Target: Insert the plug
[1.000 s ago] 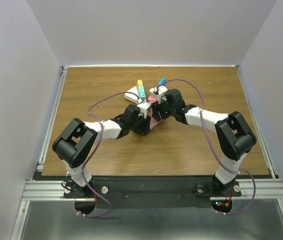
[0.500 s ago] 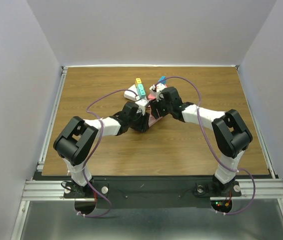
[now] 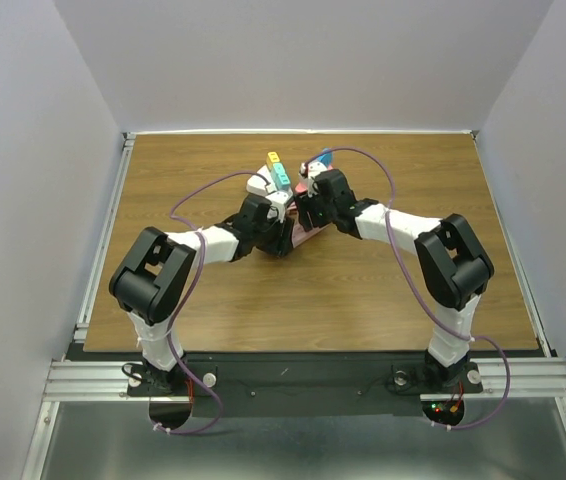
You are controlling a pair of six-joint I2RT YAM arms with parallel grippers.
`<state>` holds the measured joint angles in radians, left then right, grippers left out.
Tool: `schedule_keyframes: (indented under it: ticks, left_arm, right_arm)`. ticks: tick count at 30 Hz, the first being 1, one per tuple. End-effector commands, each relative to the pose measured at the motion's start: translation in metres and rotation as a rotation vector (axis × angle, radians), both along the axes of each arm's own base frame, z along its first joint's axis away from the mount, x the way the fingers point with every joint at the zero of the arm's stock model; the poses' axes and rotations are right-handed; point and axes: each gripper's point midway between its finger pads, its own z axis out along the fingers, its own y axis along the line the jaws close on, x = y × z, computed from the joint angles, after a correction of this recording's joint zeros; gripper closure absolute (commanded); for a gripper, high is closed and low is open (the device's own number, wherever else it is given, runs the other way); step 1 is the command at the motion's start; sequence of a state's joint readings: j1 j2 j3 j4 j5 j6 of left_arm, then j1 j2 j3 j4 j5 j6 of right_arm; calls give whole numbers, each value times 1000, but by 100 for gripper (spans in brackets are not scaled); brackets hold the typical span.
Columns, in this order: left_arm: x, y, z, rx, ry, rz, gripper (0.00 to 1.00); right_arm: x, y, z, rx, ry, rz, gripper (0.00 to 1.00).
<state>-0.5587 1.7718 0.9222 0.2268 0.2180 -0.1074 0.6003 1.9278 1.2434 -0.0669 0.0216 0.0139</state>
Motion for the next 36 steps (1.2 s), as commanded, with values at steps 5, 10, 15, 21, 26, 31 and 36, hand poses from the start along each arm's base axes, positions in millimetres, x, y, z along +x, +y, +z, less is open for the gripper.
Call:
schedule_keyframes:
  ticks: [5, 10, 15, 21, 26, 31, 36]
  left_arm:
    - [41, 31, -5, 87, 17, 253, 100]
    - [44, 37, -5, 99, 17, 267, 100]
    - [43, 39, -5, 103, 15, 266, 100]
    - [44, 44, -2, 117, 1, 287, 100]
    - [42, 46, -1, 121, 0, 293, 100]
    - [42, 47, 0, 122, -4, 292, 100]
    - [42, 47, 2, 123, -10, 292, 100]
  right_arm:
    - [-210, -63, -140, -549, 636, 380, 100]
    - [-205, -27, -133, -433, 643, 361, 100]
    - [-199, -2, -128, -333, 627, 328, 100]
    - [-205, 1, -130, -276, 664, 262, 100]
    - [-227, -4, -141, -232, 753, 218, 100]
    - [-236, -13, -145, -228, 795, 174, 100]
    - [-199, -7, -123, -218, 665, 76, 100]
